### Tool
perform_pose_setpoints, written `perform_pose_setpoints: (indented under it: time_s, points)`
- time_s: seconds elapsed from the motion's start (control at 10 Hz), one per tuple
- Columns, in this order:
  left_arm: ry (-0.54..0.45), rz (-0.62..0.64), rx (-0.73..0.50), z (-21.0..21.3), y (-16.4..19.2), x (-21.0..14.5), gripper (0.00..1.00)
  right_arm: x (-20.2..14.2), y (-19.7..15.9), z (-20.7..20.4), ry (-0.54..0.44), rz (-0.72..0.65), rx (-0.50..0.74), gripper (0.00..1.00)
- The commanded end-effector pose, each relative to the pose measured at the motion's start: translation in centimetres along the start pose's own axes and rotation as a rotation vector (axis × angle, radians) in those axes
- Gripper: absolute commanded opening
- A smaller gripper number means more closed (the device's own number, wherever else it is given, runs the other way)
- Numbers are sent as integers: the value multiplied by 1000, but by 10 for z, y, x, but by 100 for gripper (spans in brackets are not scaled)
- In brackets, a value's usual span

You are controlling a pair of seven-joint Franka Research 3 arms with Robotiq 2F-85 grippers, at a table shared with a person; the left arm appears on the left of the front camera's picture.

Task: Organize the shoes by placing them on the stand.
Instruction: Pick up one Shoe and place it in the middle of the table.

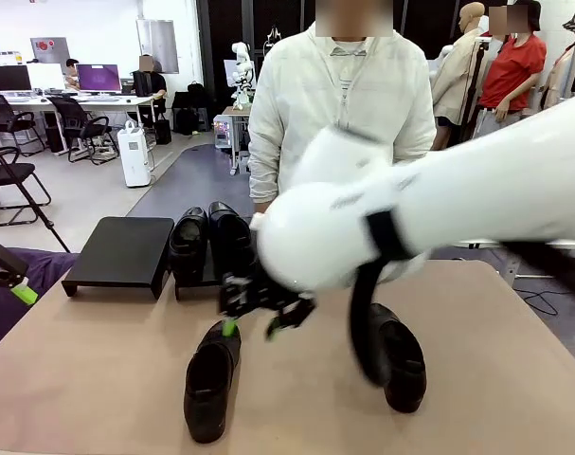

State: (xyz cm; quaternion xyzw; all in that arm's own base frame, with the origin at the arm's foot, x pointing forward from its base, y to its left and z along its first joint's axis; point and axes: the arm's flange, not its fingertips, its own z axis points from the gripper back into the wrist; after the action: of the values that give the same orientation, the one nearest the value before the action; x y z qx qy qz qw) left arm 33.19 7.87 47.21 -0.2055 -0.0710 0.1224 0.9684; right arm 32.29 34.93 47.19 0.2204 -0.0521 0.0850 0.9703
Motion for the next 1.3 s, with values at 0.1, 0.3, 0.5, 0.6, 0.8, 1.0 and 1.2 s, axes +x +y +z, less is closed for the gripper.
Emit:
perform_pose_setpoints:
  time_s: [0.1,0.3,0.5,0.6,0.8,1.0,1.2]
  points:
    - [-7,9,9,0,0,-1,100,-17,-156,131,104,29,109,100]
    - [-7,9,9,0,0,-1,100,-31,-218,174,36,-75,288,100]
    - [-7,9,9,0,0,-1,100,-49,-269,194,-66,-247,222,100]
    - [-7,9,9,0,0,-1,100,-55,-281,195,-107,-272,241,100]
    - [-7,9,9,0,0,-1,100,-51,-290,209,-64,-247,253,100]
    - [-7,9,9,0,0,-1,100,-51,-290,209,-64,-247,253,100]
    - [-7,9,9,0,0,-1,100,-51,-290,209,-64,-247,253,100]
